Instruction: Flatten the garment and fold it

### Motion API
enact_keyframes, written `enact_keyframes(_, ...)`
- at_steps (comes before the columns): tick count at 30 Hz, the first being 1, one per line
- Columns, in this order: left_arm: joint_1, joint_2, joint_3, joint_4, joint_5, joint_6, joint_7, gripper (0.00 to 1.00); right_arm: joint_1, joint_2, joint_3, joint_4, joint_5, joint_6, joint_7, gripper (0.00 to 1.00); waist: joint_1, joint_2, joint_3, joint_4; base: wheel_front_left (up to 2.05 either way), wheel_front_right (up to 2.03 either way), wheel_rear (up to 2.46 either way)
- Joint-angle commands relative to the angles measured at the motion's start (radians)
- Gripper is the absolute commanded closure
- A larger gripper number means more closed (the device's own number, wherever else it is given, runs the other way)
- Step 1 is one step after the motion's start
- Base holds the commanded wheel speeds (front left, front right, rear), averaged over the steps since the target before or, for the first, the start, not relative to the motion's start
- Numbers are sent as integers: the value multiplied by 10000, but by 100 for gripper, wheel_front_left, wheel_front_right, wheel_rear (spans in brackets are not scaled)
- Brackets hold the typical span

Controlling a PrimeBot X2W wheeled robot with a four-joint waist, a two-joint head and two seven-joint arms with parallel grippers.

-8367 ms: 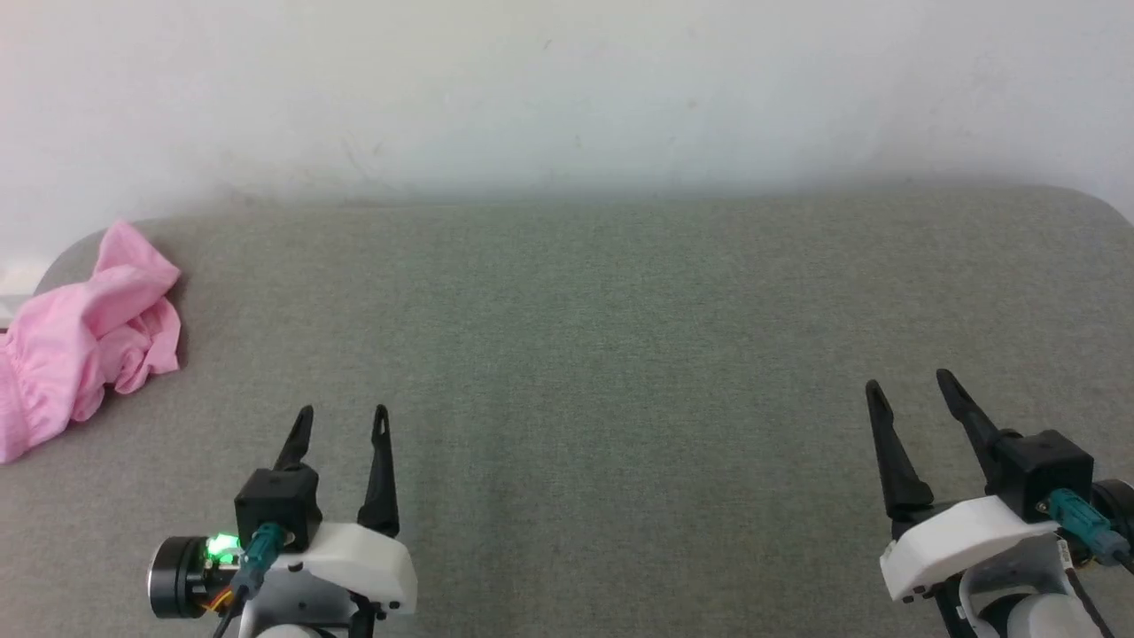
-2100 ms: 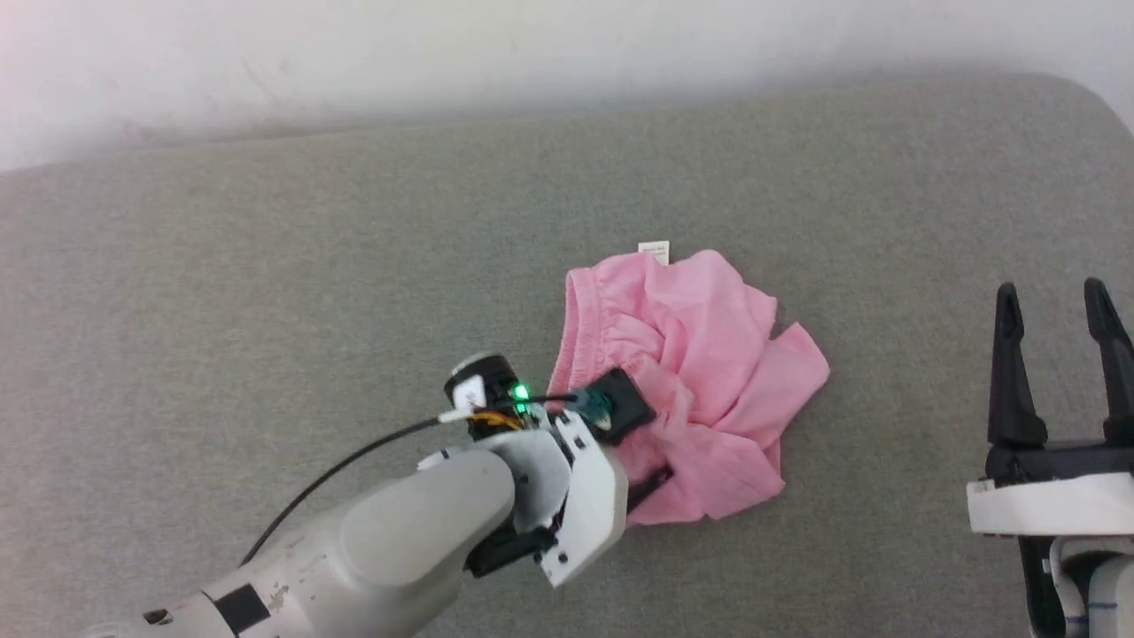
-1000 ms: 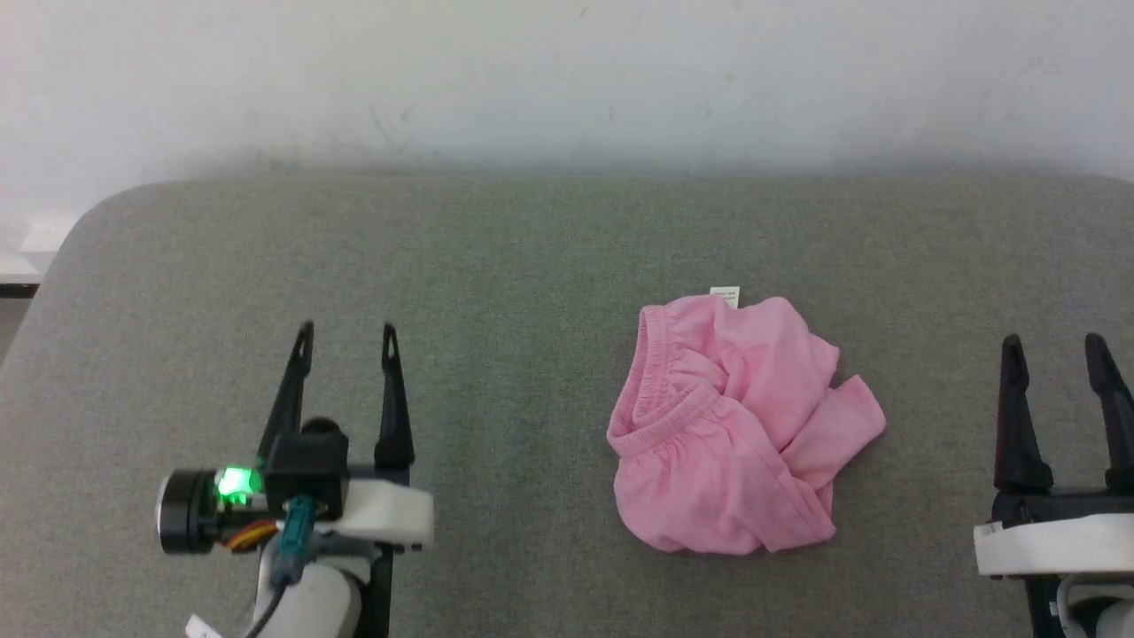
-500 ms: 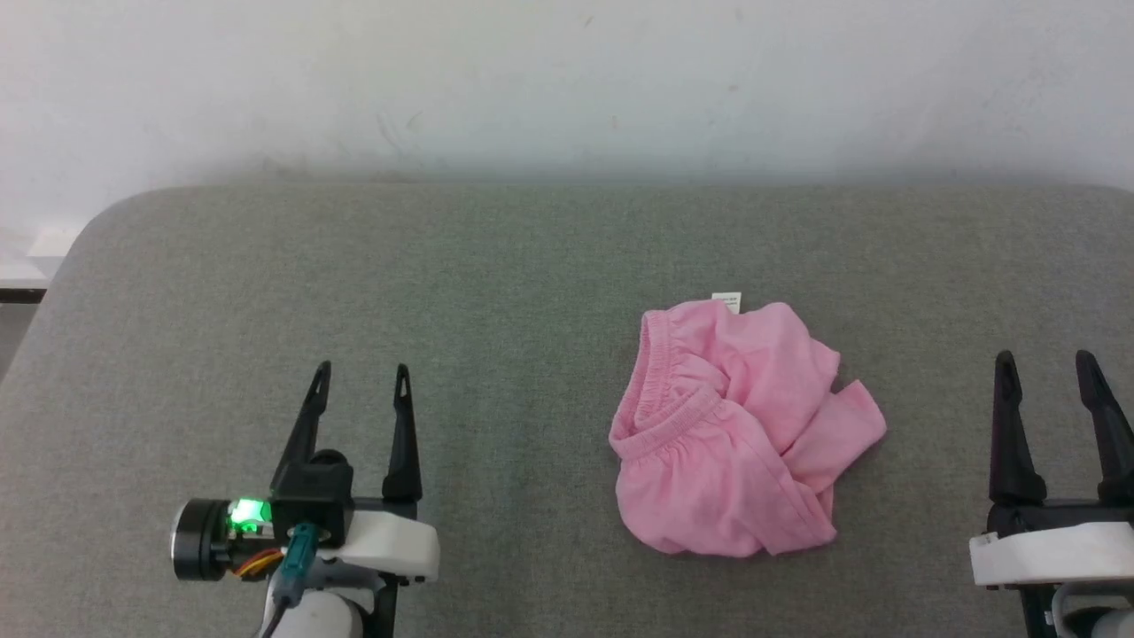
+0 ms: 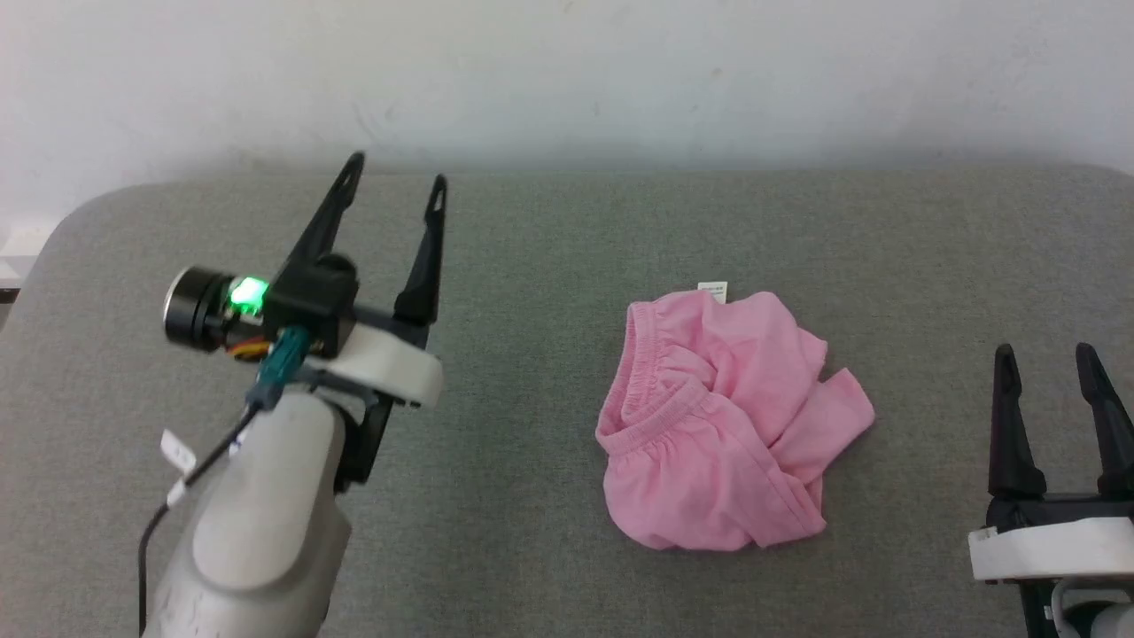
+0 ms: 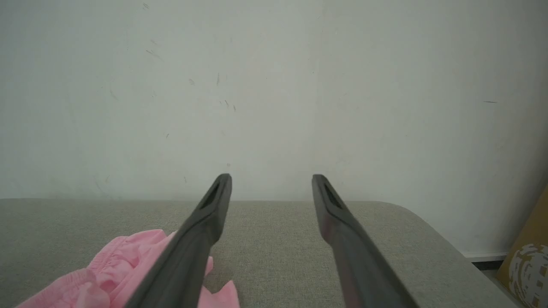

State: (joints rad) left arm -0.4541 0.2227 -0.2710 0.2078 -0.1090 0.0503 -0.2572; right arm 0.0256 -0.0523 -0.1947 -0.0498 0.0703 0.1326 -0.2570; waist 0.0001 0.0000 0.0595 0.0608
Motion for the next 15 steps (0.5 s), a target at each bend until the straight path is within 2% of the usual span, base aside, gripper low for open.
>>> enact_keyframes(1, -393, 16, -117, 309, -37, -232, -42, 0, -93, 20, -18, -31, 2, -19, -47, 0, -1, 0, 73, -100, 0, 0, 0)
enact_keyframes(5, -1698, -252, -379, 1271, -402, -977, 390, 0, -134, 20, -15, -36, 10, -19, -47, 0, -1, 0, 188, -282, 0, 0, 0)
enact_keyframes(9, -2791, -421, -1214, 2100, -654, -1619, 1610, 0, -185, 20, 14, -31, 4, -19, -47, 0, -1, 0, 329, -454, 0, 0, 0)
enact_keyframes(12, -3418, -457, -2403, 2591, -1116, -1791, 2788, 0, -278, 20, 28, -35, -7, -19, -47, 0, -1, 0, 463, -590, 0, 0, 0)
enact_keyframes(15, -4012, -156, -4341, 2673, -2318, -1804, 3874, 0, -395, 20, 76, -38, -6, -19, -47, 0, -1, 0, 618, -749, 0, 0, 0)
